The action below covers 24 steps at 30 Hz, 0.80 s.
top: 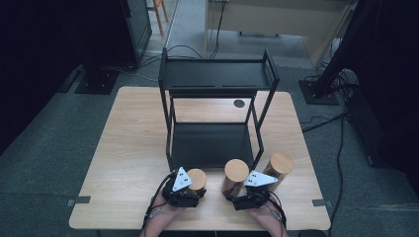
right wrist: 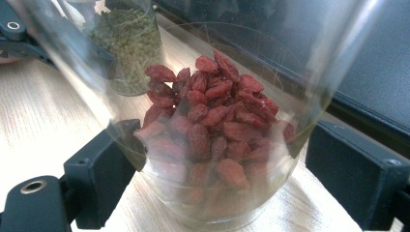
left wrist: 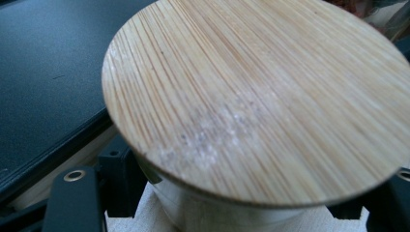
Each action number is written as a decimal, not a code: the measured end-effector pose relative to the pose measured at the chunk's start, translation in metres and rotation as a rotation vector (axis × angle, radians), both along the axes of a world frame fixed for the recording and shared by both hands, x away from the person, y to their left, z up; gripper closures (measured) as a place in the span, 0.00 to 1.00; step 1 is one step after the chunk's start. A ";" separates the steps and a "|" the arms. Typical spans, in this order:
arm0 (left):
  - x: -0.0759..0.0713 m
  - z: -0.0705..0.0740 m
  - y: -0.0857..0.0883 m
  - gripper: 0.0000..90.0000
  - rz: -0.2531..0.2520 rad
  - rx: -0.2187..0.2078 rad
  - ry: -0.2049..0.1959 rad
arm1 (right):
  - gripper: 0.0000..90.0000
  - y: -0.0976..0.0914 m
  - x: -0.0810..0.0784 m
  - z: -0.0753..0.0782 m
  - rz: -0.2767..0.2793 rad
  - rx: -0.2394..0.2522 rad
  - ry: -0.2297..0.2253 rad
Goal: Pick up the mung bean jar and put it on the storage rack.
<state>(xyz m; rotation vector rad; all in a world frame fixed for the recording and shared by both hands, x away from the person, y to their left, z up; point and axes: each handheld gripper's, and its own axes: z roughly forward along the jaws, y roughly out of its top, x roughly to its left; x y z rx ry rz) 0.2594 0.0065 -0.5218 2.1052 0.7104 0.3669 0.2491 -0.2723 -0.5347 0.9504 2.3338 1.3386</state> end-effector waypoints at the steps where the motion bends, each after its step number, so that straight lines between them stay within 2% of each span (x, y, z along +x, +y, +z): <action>1: 0.000 0.000 0.000 0.28 0.000 0.000 0.001 | 0.13 0.000 0.000 0.000 0.000 0.000 0.000; 8: 0.003 0.002 -0.001 0.28 0.010 -0.002 0.008 | 0.13 0.000 0.000 0.000 0.000 0.000 -0.004; 24: 0.013 0.019 -0.004 0.28 0.036 -0.009 -0.001 | 0.13 0.001 0.000 0.000 -0.001 -0.005 -0.003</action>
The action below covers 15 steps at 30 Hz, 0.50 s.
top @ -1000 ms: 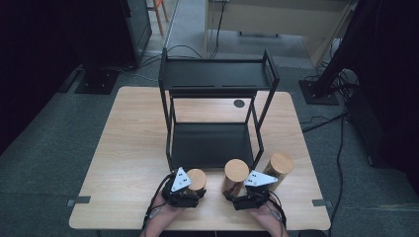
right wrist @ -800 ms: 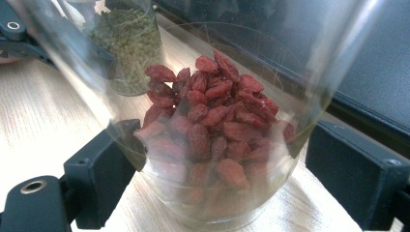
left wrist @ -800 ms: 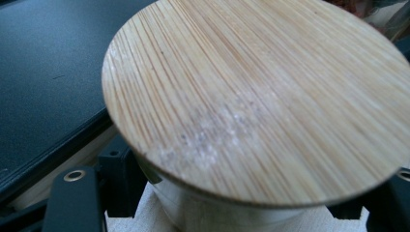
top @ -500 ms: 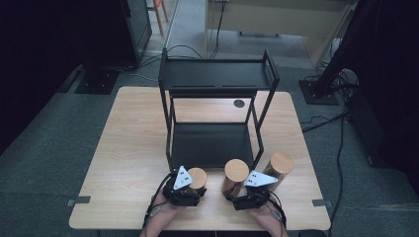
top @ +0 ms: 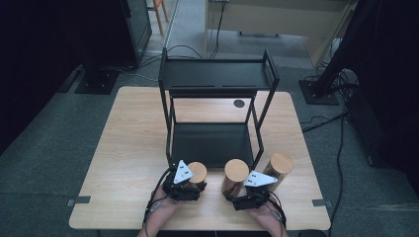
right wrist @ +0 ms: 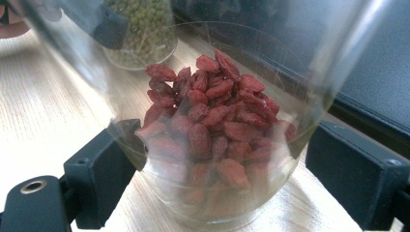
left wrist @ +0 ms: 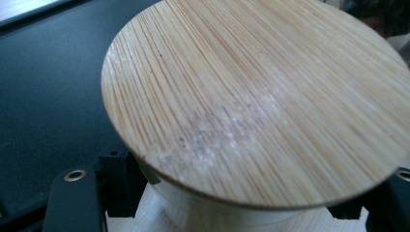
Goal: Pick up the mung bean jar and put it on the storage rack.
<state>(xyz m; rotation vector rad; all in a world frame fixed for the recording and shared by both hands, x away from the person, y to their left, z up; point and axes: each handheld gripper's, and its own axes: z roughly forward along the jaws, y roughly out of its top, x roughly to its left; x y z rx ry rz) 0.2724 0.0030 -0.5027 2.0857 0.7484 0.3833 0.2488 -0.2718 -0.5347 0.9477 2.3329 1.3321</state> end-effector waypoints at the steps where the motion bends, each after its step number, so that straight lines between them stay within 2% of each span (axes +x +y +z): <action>1: 0.001 0.001 0.000 0.28 0.000 0.003 -0.004 | 0.13 0.000 0.000 0.000 0.002 0.001 0.002; 5: 0.006 0.005 -0.003 0.28 0.023 0.009 -0.017 | 0.13 -0.001 0.000 0.000 0.003 0.006 0.004; 15: 0.018 0.008 -0.004 0.28 0.048 0.007 -0.006 | 0.13 0.000 0.000 0.000 0.006 -0.001 -0.003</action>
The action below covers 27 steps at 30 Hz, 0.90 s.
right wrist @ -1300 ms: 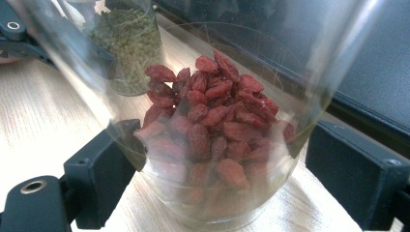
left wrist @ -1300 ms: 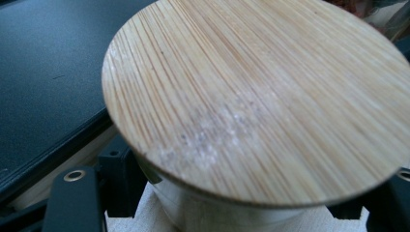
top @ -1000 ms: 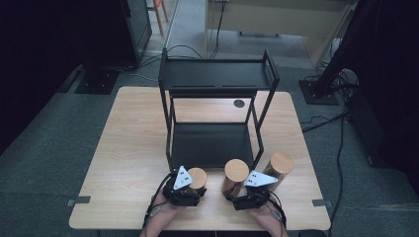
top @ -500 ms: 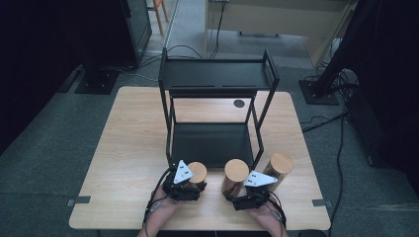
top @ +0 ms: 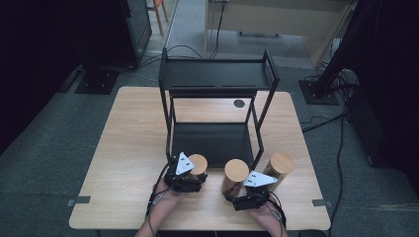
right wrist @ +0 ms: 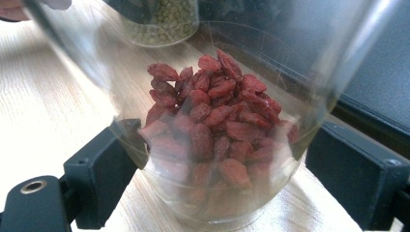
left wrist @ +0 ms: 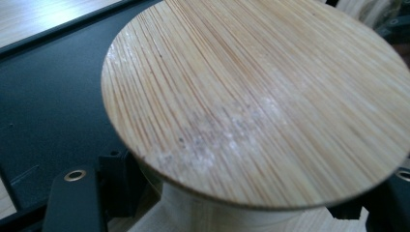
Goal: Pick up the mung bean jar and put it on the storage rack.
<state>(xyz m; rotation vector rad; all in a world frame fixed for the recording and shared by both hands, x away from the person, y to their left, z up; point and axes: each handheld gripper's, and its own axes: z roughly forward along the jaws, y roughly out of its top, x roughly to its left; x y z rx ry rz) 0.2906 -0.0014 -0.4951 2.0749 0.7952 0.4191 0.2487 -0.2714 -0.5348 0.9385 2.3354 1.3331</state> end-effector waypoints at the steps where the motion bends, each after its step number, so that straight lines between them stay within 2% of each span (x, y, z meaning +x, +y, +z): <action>1: 0.000 0.000 0.000 0.28 0.000 0.000 0.000 | 0.13 0.000 0.000 0.000 0.000 0.000 0.000; 12: 0.011 0.001 -0.001 0.28 0.017 0.007 0.003 | 0.13 0.000 0.000 0.000 0.001 -0.002 -0.005; 27: 0.023 0.005 -0.010 0.28 0.016 0.021 0.009 | 0.13 0.000 0.000 0.000 0.004 -0.005 -0.006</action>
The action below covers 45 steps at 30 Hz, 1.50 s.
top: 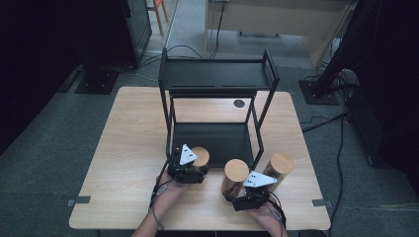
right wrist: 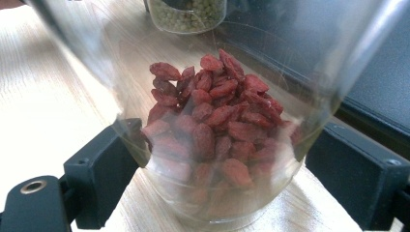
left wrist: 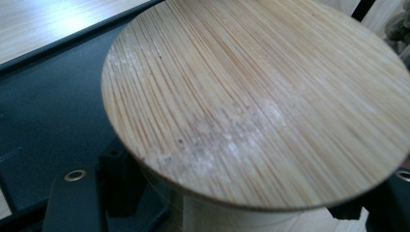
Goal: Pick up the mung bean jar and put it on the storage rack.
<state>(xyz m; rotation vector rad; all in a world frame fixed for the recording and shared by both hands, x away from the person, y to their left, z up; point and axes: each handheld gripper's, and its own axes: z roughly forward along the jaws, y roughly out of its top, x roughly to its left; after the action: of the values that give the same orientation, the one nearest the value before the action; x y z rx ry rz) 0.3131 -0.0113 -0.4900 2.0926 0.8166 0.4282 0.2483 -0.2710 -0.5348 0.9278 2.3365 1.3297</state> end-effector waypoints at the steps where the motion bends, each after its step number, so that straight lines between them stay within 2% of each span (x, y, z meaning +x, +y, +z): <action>1: 0.002 0.000 0.000 0.28 0.001 0.008 0.001 | 0.13 0.000 0.000 0.000 0.000 0.000 0.001; 31: 0.026 0.005 -0.015 0.28 0.021 0.008 0.012 | 0.13 0.000 0.000 0.000 -0.002 0.002 0.001; 45: 0.037 0.004 -0.025 0.28 0.023 0.033 0.015 | 0.13 0.000 0.000 0.000 -0.002 0.001 0.001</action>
<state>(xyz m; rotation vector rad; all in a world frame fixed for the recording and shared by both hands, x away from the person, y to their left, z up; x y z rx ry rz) 0.3504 -0.0361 -0.4858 2.1212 0.8486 0.4417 0.2482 -0.2708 -0.5347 0.9312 2.3354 1.3301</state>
